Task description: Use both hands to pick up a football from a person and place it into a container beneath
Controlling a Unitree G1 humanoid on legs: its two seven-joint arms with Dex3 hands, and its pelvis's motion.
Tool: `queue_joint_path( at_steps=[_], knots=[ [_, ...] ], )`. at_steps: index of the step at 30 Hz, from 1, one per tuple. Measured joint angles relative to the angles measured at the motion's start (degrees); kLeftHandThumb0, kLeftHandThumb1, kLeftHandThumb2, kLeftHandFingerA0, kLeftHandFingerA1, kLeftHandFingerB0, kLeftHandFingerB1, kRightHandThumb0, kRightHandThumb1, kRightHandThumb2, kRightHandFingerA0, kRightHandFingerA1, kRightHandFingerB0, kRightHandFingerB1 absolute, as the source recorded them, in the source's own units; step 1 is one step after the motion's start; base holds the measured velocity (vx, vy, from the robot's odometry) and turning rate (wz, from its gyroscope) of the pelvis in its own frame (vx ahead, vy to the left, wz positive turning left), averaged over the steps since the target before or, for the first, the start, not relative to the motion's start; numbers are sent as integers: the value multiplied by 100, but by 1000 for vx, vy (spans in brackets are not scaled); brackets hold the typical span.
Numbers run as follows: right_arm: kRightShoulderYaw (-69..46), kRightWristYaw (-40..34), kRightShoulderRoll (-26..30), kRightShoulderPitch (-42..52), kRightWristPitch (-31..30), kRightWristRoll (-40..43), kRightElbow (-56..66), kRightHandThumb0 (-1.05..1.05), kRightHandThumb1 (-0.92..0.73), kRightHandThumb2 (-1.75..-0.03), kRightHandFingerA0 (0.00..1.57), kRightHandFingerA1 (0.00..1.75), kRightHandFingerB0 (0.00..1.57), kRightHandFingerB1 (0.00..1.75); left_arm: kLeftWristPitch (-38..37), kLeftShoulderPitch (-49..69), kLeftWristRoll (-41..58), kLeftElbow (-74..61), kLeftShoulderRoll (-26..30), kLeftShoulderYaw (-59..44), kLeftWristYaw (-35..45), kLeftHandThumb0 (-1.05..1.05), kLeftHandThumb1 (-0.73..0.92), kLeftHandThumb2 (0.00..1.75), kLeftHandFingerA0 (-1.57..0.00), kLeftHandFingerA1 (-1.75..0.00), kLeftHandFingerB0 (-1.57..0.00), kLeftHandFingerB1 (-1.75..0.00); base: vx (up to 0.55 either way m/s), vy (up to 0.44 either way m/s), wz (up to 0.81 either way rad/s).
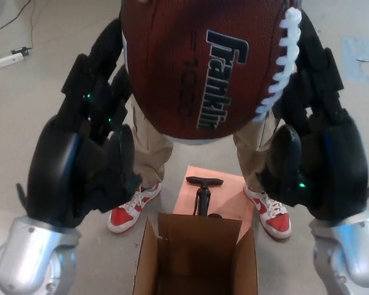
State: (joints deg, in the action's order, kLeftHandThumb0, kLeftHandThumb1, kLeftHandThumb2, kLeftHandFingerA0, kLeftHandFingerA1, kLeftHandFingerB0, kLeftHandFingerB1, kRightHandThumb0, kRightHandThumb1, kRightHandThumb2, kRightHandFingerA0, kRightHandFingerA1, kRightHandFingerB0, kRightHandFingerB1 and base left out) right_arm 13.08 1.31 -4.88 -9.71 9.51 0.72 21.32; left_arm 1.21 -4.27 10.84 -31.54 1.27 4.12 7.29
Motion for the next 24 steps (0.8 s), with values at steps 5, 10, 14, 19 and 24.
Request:
queue_joint_path(
  at_steps=[5,10,14,19,24],
  knots=[
    [130,-329,-150,-112,-19,-292,-227,-75,-81,-117,0,19,3,22,81,-126,-231,65,-115,129,-307,-75,71,106,0,-23,-16,-33,0,0,0],
    [282,-642,-183,-239,-86,-584,-538,-77,-81,-118,0,18,2,21,278,-306,-392,289,-168,223,-589,-75,81,75,-6,-18,-12,-24,0,0,0],
    [307,-797,-180,-373,-142,-725,-1033,-79,-79,-99,0,13,3,19,337,-468,-449,800,-168,244,-688,-70,92,69,-5,-20,-10,-23,0,0,0],
    [284,-920,-163,-546,-163,-780,-1690,-80,-79,-100,0,12,3,19,330,-691,-503,1529,-159,243,-708,-75,77,106,0,-19,-12,-25,0,0,0],
    [184,-953,-147,-697,-154,-771,-2507,-78,-92,-81,3,10,0,19,324,-936,-434,2365,-170,237,-678,-72,79,109,0,-19,-8,-25,0,0,0]
  ],
)
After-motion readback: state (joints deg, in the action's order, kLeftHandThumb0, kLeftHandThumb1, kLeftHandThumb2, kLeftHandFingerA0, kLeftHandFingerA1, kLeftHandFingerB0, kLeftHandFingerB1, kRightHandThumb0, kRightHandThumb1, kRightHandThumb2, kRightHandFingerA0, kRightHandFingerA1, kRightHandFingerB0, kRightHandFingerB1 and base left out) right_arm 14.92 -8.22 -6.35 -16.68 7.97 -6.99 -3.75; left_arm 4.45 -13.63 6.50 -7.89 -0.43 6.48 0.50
